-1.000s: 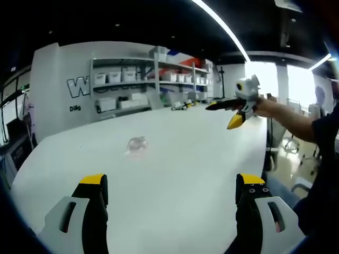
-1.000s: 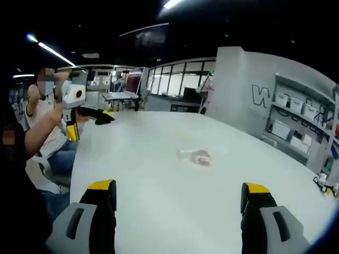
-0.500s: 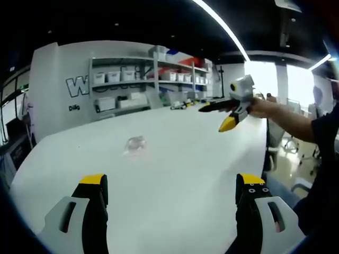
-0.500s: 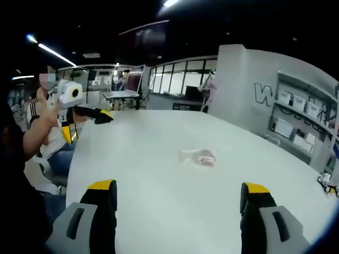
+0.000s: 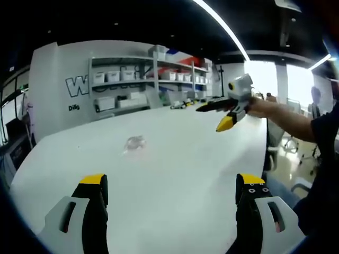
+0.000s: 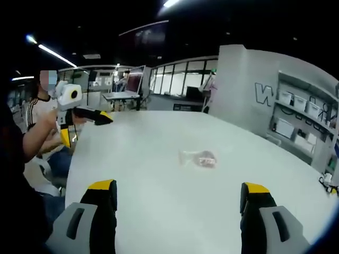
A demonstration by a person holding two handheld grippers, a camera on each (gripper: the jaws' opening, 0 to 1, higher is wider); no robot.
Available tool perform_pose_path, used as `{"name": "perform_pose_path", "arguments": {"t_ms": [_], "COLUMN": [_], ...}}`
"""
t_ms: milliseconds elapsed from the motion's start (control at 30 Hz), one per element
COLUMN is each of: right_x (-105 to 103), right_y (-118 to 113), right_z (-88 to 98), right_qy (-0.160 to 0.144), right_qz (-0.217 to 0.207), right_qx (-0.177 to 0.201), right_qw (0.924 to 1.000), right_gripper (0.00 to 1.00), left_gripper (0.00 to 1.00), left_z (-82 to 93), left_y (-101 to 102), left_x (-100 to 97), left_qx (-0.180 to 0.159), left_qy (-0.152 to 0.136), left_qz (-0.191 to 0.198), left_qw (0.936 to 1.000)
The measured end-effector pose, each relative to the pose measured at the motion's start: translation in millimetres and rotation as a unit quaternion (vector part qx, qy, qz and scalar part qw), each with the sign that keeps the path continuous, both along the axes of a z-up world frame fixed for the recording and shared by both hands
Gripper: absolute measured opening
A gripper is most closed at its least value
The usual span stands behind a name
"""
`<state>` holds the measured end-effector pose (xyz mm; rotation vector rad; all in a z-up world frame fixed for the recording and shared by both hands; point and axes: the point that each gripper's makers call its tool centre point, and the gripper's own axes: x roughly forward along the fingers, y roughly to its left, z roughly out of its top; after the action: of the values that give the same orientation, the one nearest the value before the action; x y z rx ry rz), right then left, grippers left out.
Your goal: Open the resealable bag by pulling the two sides of the seal apart until the entire bag opening is separated and visibly accessible.
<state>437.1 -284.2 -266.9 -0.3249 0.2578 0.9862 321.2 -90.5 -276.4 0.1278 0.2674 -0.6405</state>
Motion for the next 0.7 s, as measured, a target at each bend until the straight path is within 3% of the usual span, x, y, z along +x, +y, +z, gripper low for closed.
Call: {"name": "perform_pose_path", "arguments": {"t_ms": [300,500,700], "right_x": [7,1,2], "right_y": [2,6,9], "right_z": [-4.4,-9.0,-12.9], "right_qy": [0.004,0.004,0.008], "right_qz": [0.000,0.002,0.003], "right_qx": [0.004,0.004,0.004], "right_qw": [1.0000,1.0000,1.0000], "right_gripper": [0.98,0.98,0.97], "left_gripper": [1.00,1.00,0.91], "left_z": [-2.2,-2.1,-0.4], "left_y": [0,0,-2], "left_x": [2.1,4.8,5.9], "left_qx": [-0.001,-0.003,-0.007], "left_qy": [0.002,-0.001,-0.008], "left_qz": [0.001,0.001,-0.007], "left_qw": [1.0000,1.0000,0.9999]}}
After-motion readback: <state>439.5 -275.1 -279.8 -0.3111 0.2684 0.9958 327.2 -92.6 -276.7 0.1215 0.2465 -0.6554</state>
